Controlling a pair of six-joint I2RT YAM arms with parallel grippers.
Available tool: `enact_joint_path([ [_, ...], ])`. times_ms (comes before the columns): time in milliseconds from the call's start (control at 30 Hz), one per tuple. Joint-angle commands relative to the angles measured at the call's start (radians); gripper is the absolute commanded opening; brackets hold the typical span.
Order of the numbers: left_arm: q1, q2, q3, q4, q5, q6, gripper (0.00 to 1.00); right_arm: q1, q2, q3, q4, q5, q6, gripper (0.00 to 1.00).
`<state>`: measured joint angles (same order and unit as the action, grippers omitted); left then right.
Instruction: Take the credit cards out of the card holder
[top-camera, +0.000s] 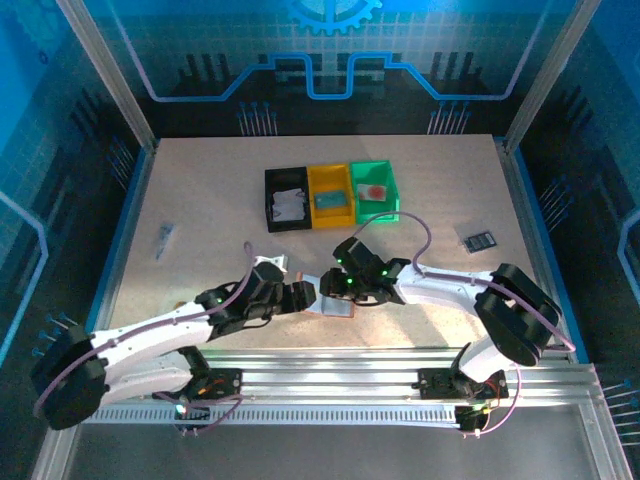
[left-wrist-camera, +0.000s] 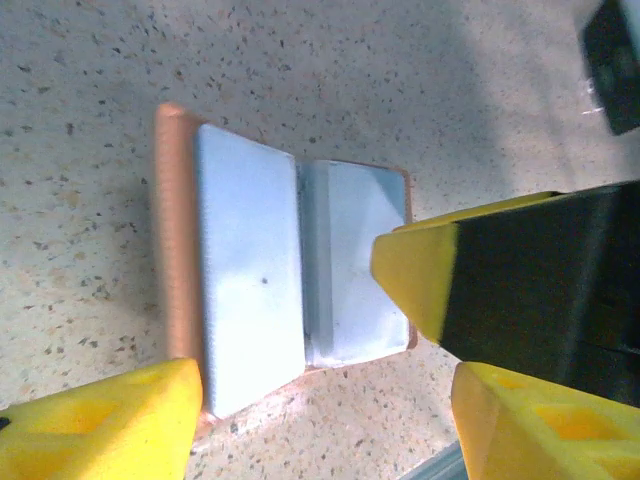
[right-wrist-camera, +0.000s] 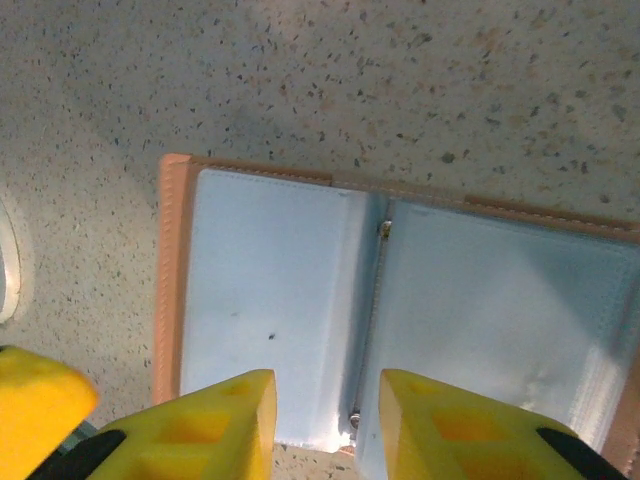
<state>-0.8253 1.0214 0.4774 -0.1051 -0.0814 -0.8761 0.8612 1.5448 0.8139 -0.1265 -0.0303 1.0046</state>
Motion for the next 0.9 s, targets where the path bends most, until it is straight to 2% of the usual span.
enact_joint_path([
  [0,0.006,-0.058,-0.001,-0.111,-0.044,0.017,0.69,0.004,0.045,0.06,-0.026,-0.024,-0.024,0.32],
  [167,0.008,0.008,0.063,-0.227,-0.073,0.026,0.67,-0.011,-0.052,0.02,-0.071,0.057,-0.021,0.32],
  [300,0.011,0.146,0.114,-0.268,-0.069,0.033,0.56,-0.026,-0.093,0.014,-0.138,0.072,-0.044,0.33],
  [467,0.019,0.323,0.199,-0.308,-0.053,0.047,0.43,-0.032,-0.109,-0.039,-0.118,0.059,-0.034,0.34],
  [633,0.043,0.394,0.224,-0.335,-0.07,0.063,0.39,-0.033,-0.097,-0.062,-0.117,0.05,-0.037,0.34],
  [867,0.072,0.467,0.209,-0.309,-0.024,0.071,0.28,-0.036,-0.085,-0.077,-0.113,0.075,-0.035,0.36],
])
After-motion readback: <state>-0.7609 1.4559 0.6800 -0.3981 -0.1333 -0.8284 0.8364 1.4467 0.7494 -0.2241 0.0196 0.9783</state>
